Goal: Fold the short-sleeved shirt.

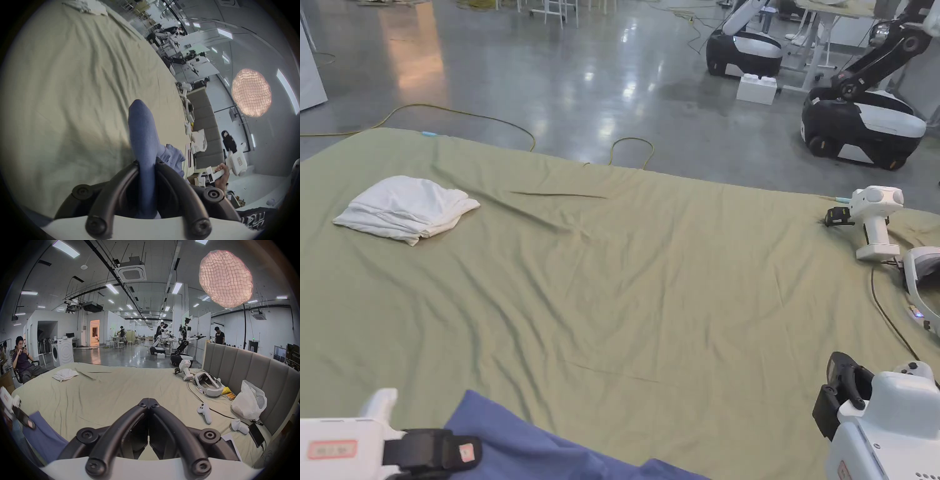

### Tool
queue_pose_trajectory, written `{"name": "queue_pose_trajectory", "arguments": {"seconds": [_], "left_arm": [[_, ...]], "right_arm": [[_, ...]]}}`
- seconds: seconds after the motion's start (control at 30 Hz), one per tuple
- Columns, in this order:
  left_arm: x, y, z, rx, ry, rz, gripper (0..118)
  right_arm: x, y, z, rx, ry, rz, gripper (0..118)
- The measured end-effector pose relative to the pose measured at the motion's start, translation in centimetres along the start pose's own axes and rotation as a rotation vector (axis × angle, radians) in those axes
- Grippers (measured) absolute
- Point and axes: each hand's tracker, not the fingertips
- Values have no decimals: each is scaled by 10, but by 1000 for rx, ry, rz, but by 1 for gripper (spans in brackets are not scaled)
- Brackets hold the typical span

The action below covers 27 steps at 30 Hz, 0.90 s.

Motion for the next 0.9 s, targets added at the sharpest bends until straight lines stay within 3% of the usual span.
{"name": "queue_pose_trajectory", "arguments": {"seconds": [0.23,0.33,0.63,0.9], "left_arm": [[41,34,66,99,392,-130,10],[56,38,64,91,473,-189,10],[126,1,8,18,411,-348,10],[168,-30,-48,-64,308,-397,10]], "right_arm": [[-4,-1,-4,-5,16,-2,0],[-7,-4,-7,-10,25,-9,0],[-8,-10,-10,-25,32,-21,0],[-2,-12,-7,-35,18,-19,0]]}}
